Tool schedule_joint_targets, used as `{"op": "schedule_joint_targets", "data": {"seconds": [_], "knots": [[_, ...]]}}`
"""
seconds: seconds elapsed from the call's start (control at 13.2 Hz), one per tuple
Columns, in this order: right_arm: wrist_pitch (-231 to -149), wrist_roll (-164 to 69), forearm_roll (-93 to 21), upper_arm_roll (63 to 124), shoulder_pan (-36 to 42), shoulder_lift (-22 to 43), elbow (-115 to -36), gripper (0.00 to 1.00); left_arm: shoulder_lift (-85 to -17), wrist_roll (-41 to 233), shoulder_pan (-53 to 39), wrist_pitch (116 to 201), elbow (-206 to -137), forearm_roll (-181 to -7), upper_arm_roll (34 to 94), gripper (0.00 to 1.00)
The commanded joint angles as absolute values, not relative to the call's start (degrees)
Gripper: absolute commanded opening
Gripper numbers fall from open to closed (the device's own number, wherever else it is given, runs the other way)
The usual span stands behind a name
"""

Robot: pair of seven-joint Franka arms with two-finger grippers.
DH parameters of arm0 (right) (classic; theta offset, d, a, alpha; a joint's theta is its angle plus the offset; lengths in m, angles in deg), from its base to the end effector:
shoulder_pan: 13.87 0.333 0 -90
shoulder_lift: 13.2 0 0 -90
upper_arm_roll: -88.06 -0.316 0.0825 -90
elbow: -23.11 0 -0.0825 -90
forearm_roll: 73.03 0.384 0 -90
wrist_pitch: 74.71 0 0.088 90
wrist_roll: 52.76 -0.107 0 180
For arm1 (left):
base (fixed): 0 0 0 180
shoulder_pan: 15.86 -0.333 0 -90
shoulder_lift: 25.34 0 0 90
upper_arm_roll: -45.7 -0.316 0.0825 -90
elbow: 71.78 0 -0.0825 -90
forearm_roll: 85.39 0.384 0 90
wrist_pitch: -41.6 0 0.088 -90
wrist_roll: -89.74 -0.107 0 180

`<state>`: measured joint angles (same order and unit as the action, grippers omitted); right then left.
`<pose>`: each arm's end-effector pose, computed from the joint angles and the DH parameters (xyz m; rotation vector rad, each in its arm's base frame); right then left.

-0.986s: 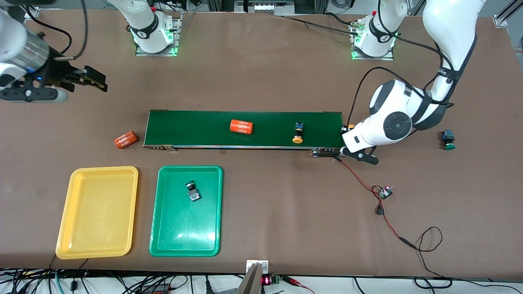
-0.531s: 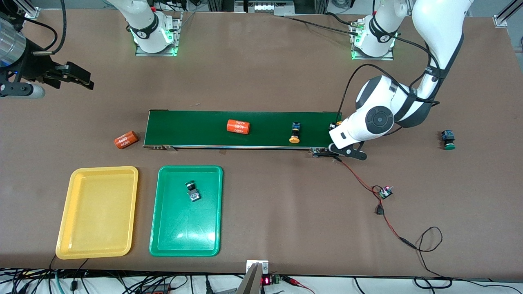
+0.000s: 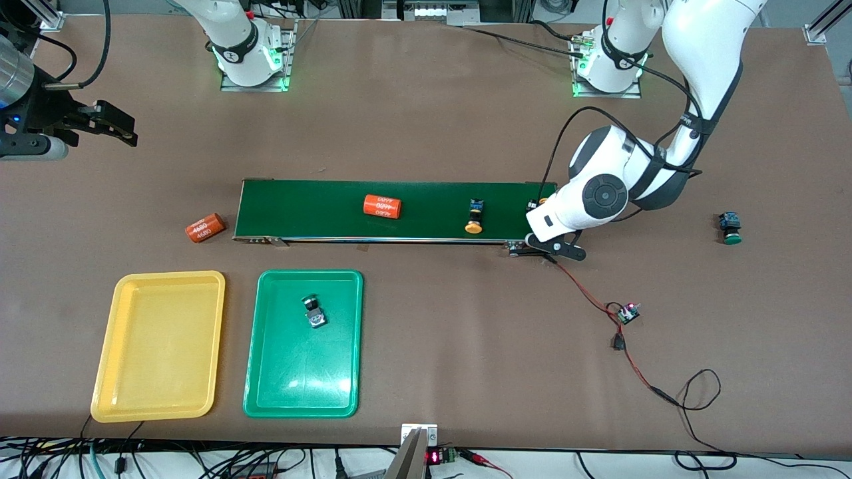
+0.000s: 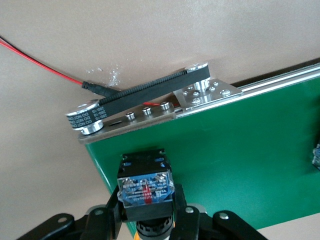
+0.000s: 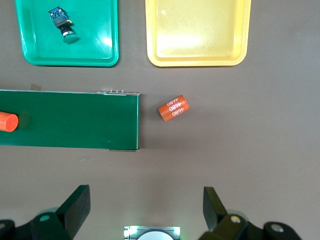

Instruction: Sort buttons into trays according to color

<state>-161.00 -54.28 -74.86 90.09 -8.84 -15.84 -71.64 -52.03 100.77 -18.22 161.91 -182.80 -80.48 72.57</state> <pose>0.5308 0.0238 0.6054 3.1031 0.0396 -0.1558 0.5435 -0.2339 0.2485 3.0257 -0.4121 -0.4314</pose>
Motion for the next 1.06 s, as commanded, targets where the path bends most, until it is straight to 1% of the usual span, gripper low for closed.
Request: {"op": "schedule_joint_targets", "data": {"seconds": [0.0, 0.23, 0.53, 0.68, 0.91, 0.99], "knots": [[-160.8, -54.5, -74.1, 90.0, -8.4, -15.6, -71.1, 1.00, -52.1, 101.4, -17.9, 162.0, -182.3, -80.4, 72.3, 0.00], [-162.2, -55.6, -68.8, 89.6, -7.3, -14.3, -71.6, 1.00, -52.1, 101.4, -18.0, 162.0, -182.3, -80.4, 72.3, 0.00], [-165.4, -60.0, -68.1, 89.6, -2.8, -12.7, -72.5, 1.00, -52.1, 101.4, -18.0, 161.9, -182.3, -80.4, 72.3, 0.00], [-168.6, -60.1, -64.6, 89.6, -1.7, -11.4, -74.0, 1.00, -52.1, 101.4, -18.1, 161.9, -182.3, -80.4, 72.3, 0.00], [-171.3, -61.2, -64.0, 89.5, 1.1, -9.2, -74.2, 1.00, -52.1, 101.4, -18.0, 161.8, -182.3, -80.4, 72.4, 0.00], [-172.3, -62.2, -64.0, 89.0, 1.9, -8.5, -74.2, 1.00, -52.3, 101.4, -17.9, 161.7, -182.0, -80.4, 72.3, 0.26]]}}
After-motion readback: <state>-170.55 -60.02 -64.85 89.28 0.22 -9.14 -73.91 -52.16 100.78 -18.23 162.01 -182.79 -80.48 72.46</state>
